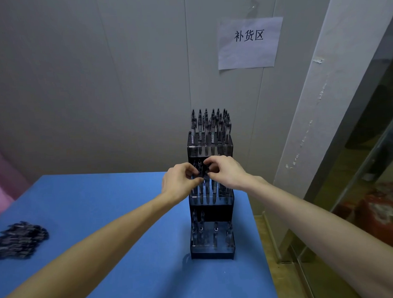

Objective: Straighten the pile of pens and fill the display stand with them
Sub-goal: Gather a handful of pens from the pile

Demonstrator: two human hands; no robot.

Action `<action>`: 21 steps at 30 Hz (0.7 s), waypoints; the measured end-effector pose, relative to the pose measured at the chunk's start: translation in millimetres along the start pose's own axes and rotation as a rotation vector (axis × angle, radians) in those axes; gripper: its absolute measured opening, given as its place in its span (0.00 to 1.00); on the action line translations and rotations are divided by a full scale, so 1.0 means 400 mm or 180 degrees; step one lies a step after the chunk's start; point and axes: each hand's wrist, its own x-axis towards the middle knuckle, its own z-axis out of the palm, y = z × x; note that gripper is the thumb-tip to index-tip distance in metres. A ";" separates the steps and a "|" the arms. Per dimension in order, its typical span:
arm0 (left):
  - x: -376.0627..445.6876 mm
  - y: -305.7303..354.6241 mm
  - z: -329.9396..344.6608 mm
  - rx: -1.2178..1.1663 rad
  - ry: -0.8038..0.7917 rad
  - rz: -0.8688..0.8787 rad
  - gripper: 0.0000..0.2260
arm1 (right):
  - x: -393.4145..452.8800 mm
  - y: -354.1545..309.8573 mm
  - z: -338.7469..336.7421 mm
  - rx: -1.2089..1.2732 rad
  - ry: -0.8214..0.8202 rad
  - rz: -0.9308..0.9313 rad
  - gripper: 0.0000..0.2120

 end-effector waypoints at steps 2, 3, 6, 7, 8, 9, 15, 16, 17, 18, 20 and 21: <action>0.002 -0.002 -0.010 0.0084 -0.0055 0.0097 0.09 | -0.009 0.007 -0.020 0.0206 0.0236 -0.0165 0.18; 0.003 -0.004 -0.018 0.0070 -0.0113 0.0151 0.10 | -0.013 0.009 -0.033 0.0291 0.0442 -0.0237 0.16; 0.003 -0.008 -0.052 0.0107 -0.0088 0.0285 0.15 | -0.016 -0.002 -0.073 0.0242 0.0857 -0.0423 0.12; 0.005 -0.013 -0.065 0.0182 0.0041 0.0325 0.16 | -0.015 -0.012 -0.081 0.0170 0.0904 -0.0498 0.12; 0.006 -0.018 -0.079 0.0269 0.0177 0.0369 0.16 | -0.012 -0.024 -0.084 0.0090 0.0926 -0.0592 0.12; 0.007 -0.027 -0.095 0.0390 0.0288 0.0429 0.15 | -0.009 -0.036 -0.083 0.0011 0.0929 -0.0690 0.12; -0.036 -0.179 -0.208 0.1991 0.0051 0.0367 0.19 | 0.051 -0.137 0.008 -0.0233 0.0637 -0.1387 0.14; -0.060 -0.217 -0.231 0.2153 -0.0014 0.0237 0.20 | 0.066 -0.160 0.032 -0.0242 0.0581 -0.1517 0.14; -0.090 -0.257 -0.255 0.2249 -0.0056 0.0086 0.20 | 0.081 -0.184 0.060 -0.0241 0.0515 -0.1633 0.14; -0.123 -0.297 -0.281 0.2313 -0.0083 -0.0081 0.20 | 0.095 -0.213 0.089 -0.0237 0.0445 -0.1721 0.15; -0.196 -0.376 -0.338 0.2474 -0.0148 -0.0416 0.22 | 0.116 -0.276 0.152 -0.0249 0.0283 -0.1799 0.17; -0.229 -0.415 -0.368 0.2583 -0.0199 -0.0573 0.23 | 0.125 -0.310 0.185 -0.0284 0.0214 -0.1828 0.19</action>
